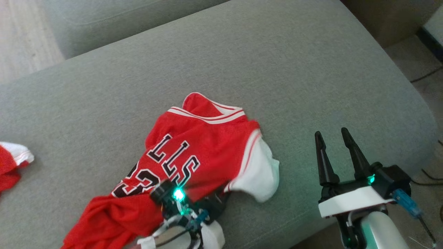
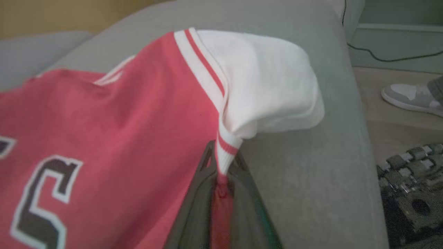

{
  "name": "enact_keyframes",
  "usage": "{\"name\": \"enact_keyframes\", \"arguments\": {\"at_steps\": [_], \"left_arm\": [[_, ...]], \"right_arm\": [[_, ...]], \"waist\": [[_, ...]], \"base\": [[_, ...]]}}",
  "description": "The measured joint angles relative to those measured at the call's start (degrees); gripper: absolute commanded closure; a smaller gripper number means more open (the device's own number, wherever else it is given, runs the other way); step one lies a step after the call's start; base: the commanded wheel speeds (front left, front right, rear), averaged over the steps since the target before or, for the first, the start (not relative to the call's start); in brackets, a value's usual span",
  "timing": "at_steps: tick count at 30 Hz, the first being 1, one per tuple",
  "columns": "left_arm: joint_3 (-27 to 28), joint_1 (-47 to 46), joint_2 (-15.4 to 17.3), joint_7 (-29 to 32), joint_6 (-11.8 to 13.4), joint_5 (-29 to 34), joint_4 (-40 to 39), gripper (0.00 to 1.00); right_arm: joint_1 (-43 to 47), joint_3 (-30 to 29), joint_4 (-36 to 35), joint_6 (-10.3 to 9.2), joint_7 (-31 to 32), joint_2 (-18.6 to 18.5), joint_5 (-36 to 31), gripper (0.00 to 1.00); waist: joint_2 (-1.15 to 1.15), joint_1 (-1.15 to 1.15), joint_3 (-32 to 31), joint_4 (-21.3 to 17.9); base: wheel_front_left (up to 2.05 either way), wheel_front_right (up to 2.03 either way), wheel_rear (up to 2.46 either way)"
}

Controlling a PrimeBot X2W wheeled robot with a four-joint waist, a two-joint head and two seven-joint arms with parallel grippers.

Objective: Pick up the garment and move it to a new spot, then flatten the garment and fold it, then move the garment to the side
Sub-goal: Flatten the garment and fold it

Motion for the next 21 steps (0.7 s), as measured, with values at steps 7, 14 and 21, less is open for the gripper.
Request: {"name": "enact_keyframes", "arguments": {"at_steps": [7, 14, 21], "left_arm": [[6.6, -8.1, -1.2, -5.7, 2.0, -0.4, -3.5, 1.0], [17.6, -11.2, -1.6, -5.0, -3.7, -12.7, -7.7, 1.0], [23.3, -17.0, 5.2, 4.7, -9.8, -21.7, -10.6, 1.0]], "right_arm": [[-0.1, -0.2, 0.0, 0.0, 0.0, 0.0, 0.7, 0.0], [-0.9, 0.1, 0.0, 0.0, 0.0, 0.0, 1.5, 0.0], [-0.9, 0.1, 0.0, 0.0, 0.0, 0.0, 2.1, 0.0]], "waist": [[0.0, 0.0, 0.4, -2.3], [0.0, 0.0, 0.0, -4.6], [0.0, 0.0, -0.5, -6.7]], "base": [[0.0, 0.0, 0.0], [0.0, 0.0, 0.0], [0.0, 0.0, 0.0]]}}
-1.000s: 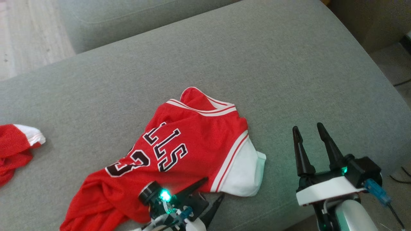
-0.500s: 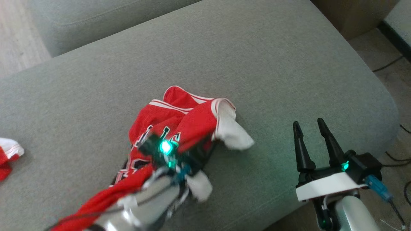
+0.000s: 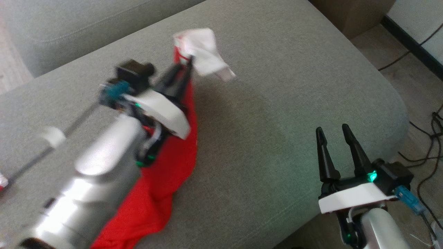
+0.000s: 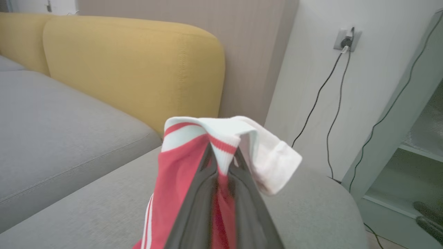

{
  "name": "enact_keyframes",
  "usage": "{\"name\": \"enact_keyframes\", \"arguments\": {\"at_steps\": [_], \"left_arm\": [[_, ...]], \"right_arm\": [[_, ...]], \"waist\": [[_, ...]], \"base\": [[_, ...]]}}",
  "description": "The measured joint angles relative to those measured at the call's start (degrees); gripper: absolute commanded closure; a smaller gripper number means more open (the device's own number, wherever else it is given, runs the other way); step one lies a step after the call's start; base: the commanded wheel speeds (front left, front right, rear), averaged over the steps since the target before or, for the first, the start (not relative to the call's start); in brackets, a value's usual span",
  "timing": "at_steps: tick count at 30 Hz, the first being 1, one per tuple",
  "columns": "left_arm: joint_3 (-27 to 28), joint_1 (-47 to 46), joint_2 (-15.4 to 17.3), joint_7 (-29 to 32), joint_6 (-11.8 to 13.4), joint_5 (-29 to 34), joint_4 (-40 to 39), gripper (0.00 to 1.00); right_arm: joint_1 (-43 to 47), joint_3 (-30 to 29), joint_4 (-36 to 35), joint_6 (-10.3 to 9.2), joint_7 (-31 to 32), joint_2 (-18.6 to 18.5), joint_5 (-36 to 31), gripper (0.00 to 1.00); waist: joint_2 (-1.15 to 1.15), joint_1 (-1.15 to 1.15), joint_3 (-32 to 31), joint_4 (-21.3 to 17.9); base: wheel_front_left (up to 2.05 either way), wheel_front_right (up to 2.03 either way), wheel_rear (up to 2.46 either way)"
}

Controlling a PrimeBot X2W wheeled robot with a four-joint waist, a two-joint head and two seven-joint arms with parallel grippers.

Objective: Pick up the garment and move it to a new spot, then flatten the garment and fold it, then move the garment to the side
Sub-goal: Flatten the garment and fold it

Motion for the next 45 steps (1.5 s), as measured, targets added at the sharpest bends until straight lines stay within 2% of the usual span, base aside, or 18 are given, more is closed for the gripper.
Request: {"name": "enact_keyframes", "arguments": {"at_steps": [5, 6, 7, 10, 14, 16, 17, 18, 19, 20, 23, 26, 32, 35, 38, 45], "left_arm": [[3.8, -0.2, 5.3, 4.5, -0.9, -5.7, -0.3, 1.0], [3.8, -0.2, 5.3, 4.5, -0.9, -5.7, -0.3, 0.88], [4.1, -0.2, 6.0, 4.5, -0.9, -5.7, -0.1, 0.69], [4.3, 0.0, 6.6, 5.0, -1.0, -5.8, 1.3, 0.57], [3.1, 0.1, 5.6, 4.9, -1.5, -6.2, 4.0, 0.76], [2.5, 0.6, 4.7, 3.9, -1.8, -5.7, 5.4, 0.79], [2.1, 0.8, 4.3, 3.4, -1.8, -5.4, 6.1, 0.7], [1.6, 1.0, 4.0, 3.0, -1.9, -5.2, 6.7, 0.56], [1.4, 1.1, 3.6, 2.3, -1.9, -4.9, 7.1, 0.24], [1.1, 1.1, 3.5, 1.2, -1.9, -4.2, 7.3, 0.0], [-0.2, 1.1, 4.0, -1.6, -0.1, -0.3, 5.8, 0.0], [-0.8, 2.9, 4.7, -2.2, 2.4, 0.6, -0.2, 0.0], [-7.4, 17.3, 6.8, 1.6, 9.4, 2.7, -18.4, 0.0], [-11.2, 23.7, 7.2, 3.5, 13.0, 4.6, -23.5, 0.0], [-13.8, 26.0, 7.4, 4.5, 15.7, 7.1, -24.1, 0.0], [-13.9, 26.3, 9.0, 2.9, 21.7, 12.7, -19.8, 0.0]], "right_arm": [[0.1, -0.1, 0.0, 0.0, 0.0, 0.0, 0.5, 0.0], [0.1, -0.1, 0.0, 0.0, 0.0, 0.0, 0.5, 0.0], [0.1, -0.1, 0.0, 0.0, 0.0, 0.0, 0.5, 0.0], [0.1, -0.1, 0.0, 0.0, 0.0, 0.0, 0.5, 0.0], [0.0, 0.3, 0.0, 0.0, 0.0, 0.0, 0.9, 0.0], [-0.1, 0.5, 0.0, 0.0, 0.0, 0.0, 1.0, 0.0], [-0.3, 0.6, 0.0, 0.0, 0.0, 0.0, 1.0, 0.0], [-0.5, 0.8, 0.0, 0.0, 0.0, 0.0, 1.0, 0.0], [-0.7, 0.9, 0.0, 0.0, 0.0, 0.0, 1.0, 0.0], [-1.0, 0.9, 0.0, 0.0, 0.0, 0.0, 1.0, 0.0], [-1.1, 0.9, 0.0, 0.0, 0.0, 0.0, 1.0, 0.0], [-0.7, 0.5, 0.0, 0.0, 0.0, 0.0, 1.0, 0.0], [1.3, -0.8, -0.1, 0.0, 0.0, 0.0, 0.4, 0.0], [1.5, -1.1, -0.3, 0.0, 0.0, 0.0, 0.3, 0.0], [1.4, -1.0, -0.9, 0.0, 0.0, 0.0, 0.0, 0.0], [1.2, -0.8, -1.0, 0.0, 0.0, 0.0, -0.5, 0.0]], "waist": [[0.0, 0.0, 0.0, -0.7], [0.0, 0.0, 0.0, -0.7], [0.0, 0.0, 0.0, -0.6], [0.0, 0.0, 0.3, -0.1], [0.0, 0.0, 1.0, 0.4], [0.0, 0.0, 1.3, 0.6], [0.0, 0.0, 1.5, 0.7], [0.0, 0.0, 1.7, 0.7], [0.0, 0.0, 1.8, 0.8], [0.0, 0.01, 1.8, 0.8], [0.0, 0.0, 1.6, 0.7], [0.0, 0.0, 1.2, 0.9], [0.0, -0.01, 0.4, 3.0], [0.0, -0.01, 0.5, 4.4], [0.0, -0.01, 1.1, 5.5], [0.0, 0.0, 2.5, 7.2]], "base": [[0.0, 0.0, 0.0], [0.0, 0.0, 0.0], [0.0, 0.0, 0.0], [0.0, 0.0, 0.0], [0.0, 0.0, 0.0], [0.0, 0.0, 0.0], [0.0, 0.0, 0.0], [0.0, 0.0, 0.0], [0.0, 0.0, 0.0], [0.0, 0.0, 0.0], [0.0, 0.0, 0.0], [0.0, 0.0, 0.0], [0.0, 0.0, 0.0], [0.0, 0.0, 0.0], [0.0, 0.0, 0.0], [0.0, 0.0, 0.0]]}}
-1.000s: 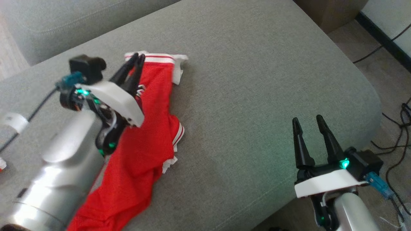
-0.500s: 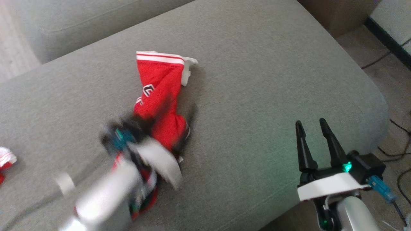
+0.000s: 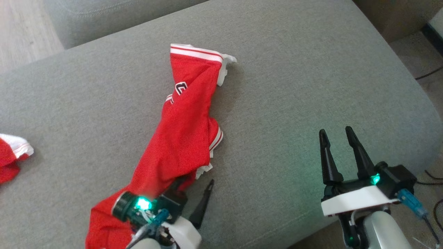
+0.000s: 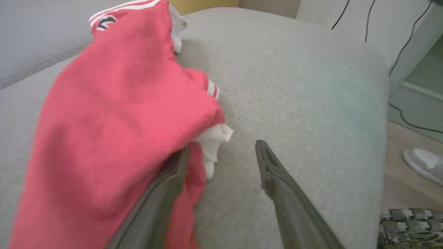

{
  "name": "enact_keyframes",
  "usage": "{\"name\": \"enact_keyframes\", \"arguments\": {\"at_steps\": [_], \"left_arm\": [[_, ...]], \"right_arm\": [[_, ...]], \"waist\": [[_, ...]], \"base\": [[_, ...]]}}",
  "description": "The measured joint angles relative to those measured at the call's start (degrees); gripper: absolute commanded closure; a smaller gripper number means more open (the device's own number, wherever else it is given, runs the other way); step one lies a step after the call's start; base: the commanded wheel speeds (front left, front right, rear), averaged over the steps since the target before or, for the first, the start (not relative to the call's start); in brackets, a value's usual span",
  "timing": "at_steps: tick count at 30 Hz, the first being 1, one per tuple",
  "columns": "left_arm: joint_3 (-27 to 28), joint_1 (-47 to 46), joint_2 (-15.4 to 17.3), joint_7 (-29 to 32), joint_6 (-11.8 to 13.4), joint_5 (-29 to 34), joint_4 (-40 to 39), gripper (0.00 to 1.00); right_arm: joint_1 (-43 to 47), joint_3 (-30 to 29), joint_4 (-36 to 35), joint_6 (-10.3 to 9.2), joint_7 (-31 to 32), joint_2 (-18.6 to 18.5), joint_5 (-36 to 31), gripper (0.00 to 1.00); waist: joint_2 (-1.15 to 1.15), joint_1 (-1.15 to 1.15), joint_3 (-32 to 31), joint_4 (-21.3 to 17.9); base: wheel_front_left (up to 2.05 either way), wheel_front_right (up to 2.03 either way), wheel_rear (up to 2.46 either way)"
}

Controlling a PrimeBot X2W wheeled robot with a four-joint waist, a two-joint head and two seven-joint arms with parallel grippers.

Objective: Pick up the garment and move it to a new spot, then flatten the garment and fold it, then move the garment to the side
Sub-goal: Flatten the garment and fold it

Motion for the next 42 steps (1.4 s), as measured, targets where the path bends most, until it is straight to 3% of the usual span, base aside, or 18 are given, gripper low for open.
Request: {"name": "enact_keyframes", "arguments": {"at_steps": [12, 20, 27, 35, 36, 38, 40, 42], "left_arm": [[3.6, -1.5, 1.5, -3.5, 3.2, 0.7, 0.5, 0.0], [5.1, -3.2, 3.3, -3.3, 3.2, -0.2, 1.1, 0.0], [6.0, -3.0, 6.8, -1.8, 3.1, -2.1, 1.1, 0.0], [5.8, -1.2, 7.1, -1.3, 2.3, -3.2, 1.2, 0.0], [5.8, -1.1, 7.0, -1.1, 2.0, -3.3, 1.5, 0.05], [5.7, -1.0, 6.8, -0.8, 1.4, -4.2, 2.0, 0.51], [5.4, -1.0, 6.7, -0.5, 0.5, -4.4, 2.6, 0.69], [5.0, -1.1, 6.4, -0.2, -0.4, -4.9, 3.5, 1.0]], "right_arm": [[-0.2, 0.2, 0.0, 0.0, 0.0, 0.0, -0.2, 0.0], [-0.3, 0.5, 0.1, 0.0, 0.0, 0.0, -0.2, 0.0], [-0.3, 0.3, 0.1, 0.0, 0.0, 0.0, -0.2, 0.0], [-0.3, 0.2, 0.1, 0.0, 0.0, 0.0, -0.2, 0.0], [-0.3, 0.2, 0.1, 0.0, 0.0, 0.0, -0.2, 0.0], [-0.3, 0.2, 0.1, 0.0, 0.0, 0.0, -0.2, 0.0], [-0.4, 0.2, 0.1, 0.0, 0.0, 0.0, -0.2, 0.0], [-0.5, 0.2, 0.1, 0.0, 0.0, 0.0, -0.2, 0.0]], "waist": [[0.0, 0.0, 0.5, 1.6], [0.0, 0.0, 0.2, 1.3], [0.0, 0.0, 0.4, 1.5], [0.0, 0.0, 0.8, 2.4], [0.0, 0.0, 0.9, 2.5], [0.0, 0.0, 1.0, 2.7], [0.0, 0.0, 1.1, 2.9], [0.0, 0.0, 1.2, 2.9]], "base": [[0.0, 0.0, 0.0], [0.0, 0.0, 0.0], [0.0, 0.0, 0.0], [0.0, 0.0, 0.0], [0.0, 0.0, 0.0], [0.0, 0.0, 0.0], [0.0, 0.0, 0.0], [0.0, 0.0, 0.0]]}}
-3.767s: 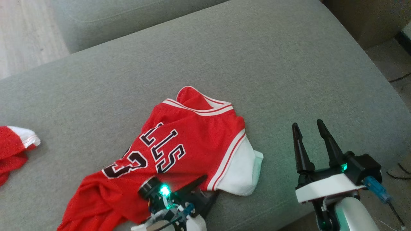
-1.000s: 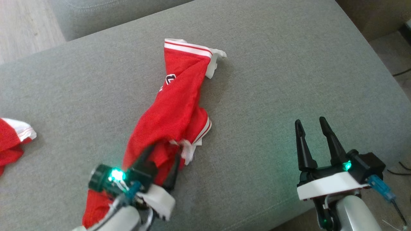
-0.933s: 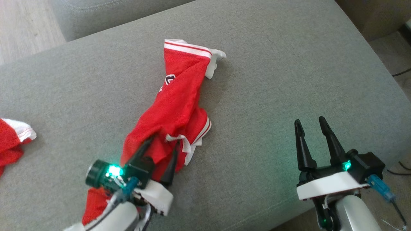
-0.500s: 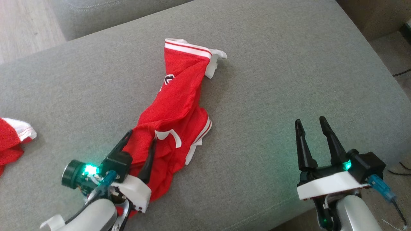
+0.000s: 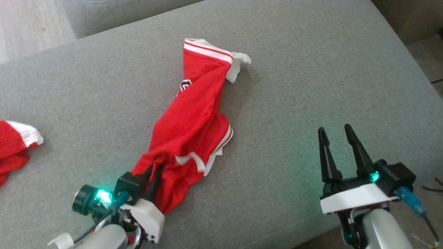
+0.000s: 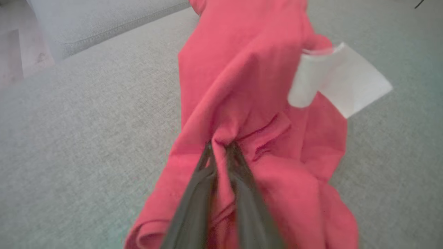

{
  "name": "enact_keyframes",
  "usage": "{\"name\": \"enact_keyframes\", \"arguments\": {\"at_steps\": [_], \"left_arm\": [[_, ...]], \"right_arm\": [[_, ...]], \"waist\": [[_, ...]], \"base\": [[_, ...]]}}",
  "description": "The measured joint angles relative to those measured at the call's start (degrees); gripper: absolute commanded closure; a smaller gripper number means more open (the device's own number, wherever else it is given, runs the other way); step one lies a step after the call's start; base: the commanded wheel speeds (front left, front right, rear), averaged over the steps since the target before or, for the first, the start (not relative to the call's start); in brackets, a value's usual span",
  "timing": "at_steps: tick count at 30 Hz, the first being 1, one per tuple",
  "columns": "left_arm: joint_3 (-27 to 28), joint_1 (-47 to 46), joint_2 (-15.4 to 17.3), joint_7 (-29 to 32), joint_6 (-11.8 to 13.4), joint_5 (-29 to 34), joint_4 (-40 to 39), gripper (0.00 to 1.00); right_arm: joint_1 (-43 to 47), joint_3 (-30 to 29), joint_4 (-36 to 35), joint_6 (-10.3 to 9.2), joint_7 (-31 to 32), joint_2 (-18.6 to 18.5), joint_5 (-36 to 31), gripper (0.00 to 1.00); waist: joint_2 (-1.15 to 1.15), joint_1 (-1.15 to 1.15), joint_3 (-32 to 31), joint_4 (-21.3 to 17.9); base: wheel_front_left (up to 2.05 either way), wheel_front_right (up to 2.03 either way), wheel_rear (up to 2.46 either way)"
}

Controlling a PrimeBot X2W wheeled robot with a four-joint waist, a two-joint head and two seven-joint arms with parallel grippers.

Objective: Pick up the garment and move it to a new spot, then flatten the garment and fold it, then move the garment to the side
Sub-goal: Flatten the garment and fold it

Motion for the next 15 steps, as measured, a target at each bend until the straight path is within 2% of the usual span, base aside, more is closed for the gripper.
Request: {"name": "enact_keyframes", "arguments": {"at_steps": [6, 10, 12, 15], "left_arm": [[0.9, 0.0, -0.4, 0.0, -1.1, -2.7, -1.8, 1.0], [4.7, 0.0, -0.2, -0.3, -3.0, -8.5, -7.7, 1.0], [7.0, 0.0, 0.6, 0.2, -4.5, -12.1, -10.5, 1.0], [10.3, -0.1, 3.5, 1.5, -6.3, -15.8, -12.4, 1.0]], "right_arm": [[-0.5, -0.1, 0.2, 0.0, 0.0, 0.0, 0.0, 0.0], [-0.3, -0.5, 0.2, 0.0, 0.0, 0.0, -0.1, 0.0], [-0.3, -0.6, 0.3, 0.0, 0.0, 0.0, -0.5, 0.0], [-0.3, -0.5, 0.4, 0.0, 0.0, 0.0, -0.6, 0.0]], "waist": [[0.0, 0.0, -0.5, 0.3], [0.0, 0.0, -1.1, 0.8], [0.0, 0.0, -1.4, 1.2], [0.0, 0.0, -2.0, 1.7]], "base": [[0.0, 0.0, 0.0], [0.0, 0.0, 0.0], [0.0, 0.0, 0.0], [0.0, 0.0, 0.0]]}}
